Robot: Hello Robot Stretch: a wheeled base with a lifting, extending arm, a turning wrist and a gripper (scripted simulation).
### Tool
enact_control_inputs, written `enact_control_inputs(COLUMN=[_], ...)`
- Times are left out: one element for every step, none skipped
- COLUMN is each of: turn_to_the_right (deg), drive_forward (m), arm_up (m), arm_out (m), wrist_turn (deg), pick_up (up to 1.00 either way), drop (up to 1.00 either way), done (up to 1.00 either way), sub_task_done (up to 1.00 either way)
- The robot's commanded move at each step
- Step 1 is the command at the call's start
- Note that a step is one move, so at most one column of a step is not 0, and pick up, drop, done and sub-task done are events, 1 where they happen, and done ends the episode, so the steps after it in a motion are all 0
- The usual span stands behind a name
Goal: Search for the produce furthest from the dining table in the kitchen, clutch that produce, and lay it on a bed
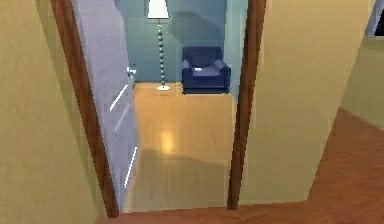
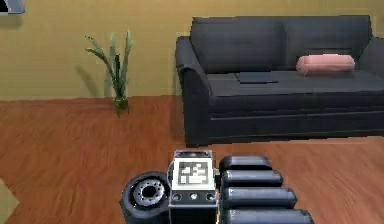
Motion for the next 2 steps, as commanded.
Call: enact_control_inputs(turn_to_the_right=[0.0,0.0], drive_forward=[1.0,0.6], arm_up=[0.0,0.0], arm_out=[0.0,0.0], wrist_turn=[0.0,0.0], pick_up=[0.0,0.0], drop=[0.0,0.0], done=[0.0,0.0], sub_task_done=[0.0,0.0])
